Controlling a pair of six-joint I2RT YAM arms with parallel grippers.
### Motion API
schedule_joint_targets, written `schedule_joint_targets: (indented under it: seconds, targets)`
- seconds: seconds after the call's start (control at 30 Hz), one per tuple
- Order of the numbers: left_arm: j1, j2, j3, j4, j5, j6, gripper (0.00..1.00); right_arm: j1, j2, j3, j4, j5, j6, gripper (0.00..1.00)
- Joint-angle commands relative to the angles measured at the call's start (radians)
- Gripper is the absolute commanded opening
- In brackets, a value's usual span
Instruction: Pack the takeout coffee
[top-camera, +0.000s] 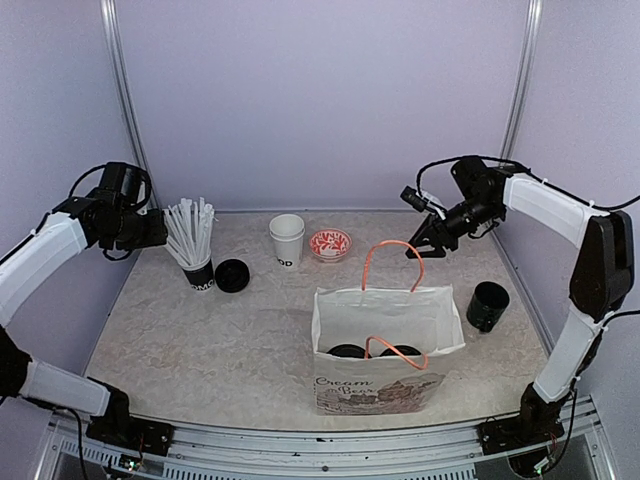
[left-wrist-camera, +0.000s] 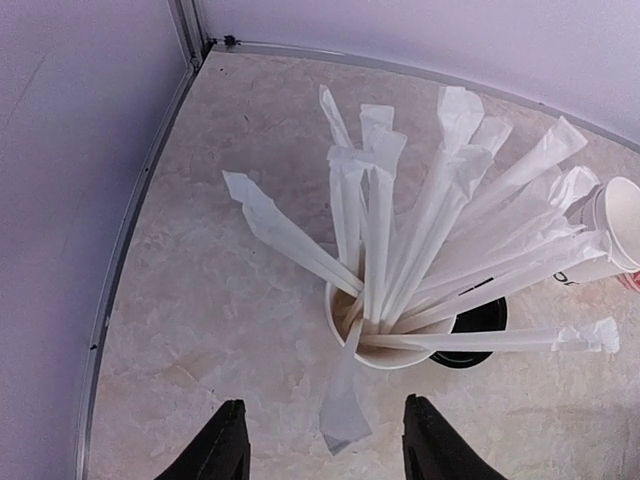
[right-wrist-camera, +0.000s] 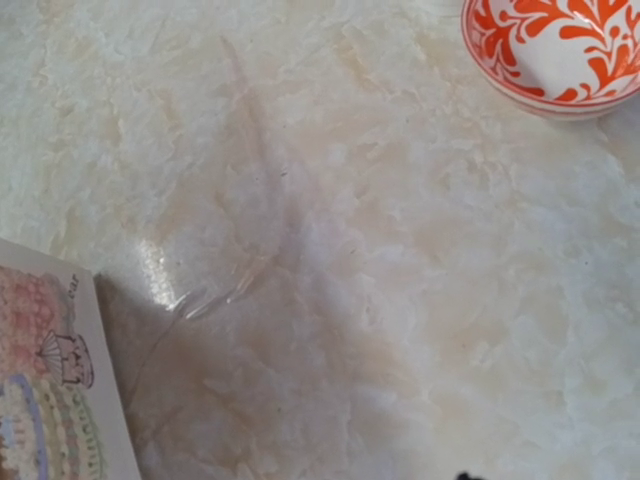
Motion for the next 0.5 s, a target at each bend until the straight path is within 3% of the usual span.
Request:
schedule_joint_targets:
  seconds: [0.0, 0.2, 0.47]
  targets:
    - [0.049, 0.026, -0.025, 0.091, 0.082, 0.057, 0.49, -0.001, 0.026, 0.034, -0.006, -0.006, -0.01, 0.57]
    - [0.059, 0.056, -0.02, 0.11, 0.095, 0.072, 0.37, -0.001, 0.04, 0.049, -0.012, -0.001, -0.01, 0.57]
    - [0.059, 0.074, -0.02, 0.119, 0.091, 0.091, 0.31, -0.002, 0.053, 0.067, -0.024, -0.003, -0.006, 0.57]
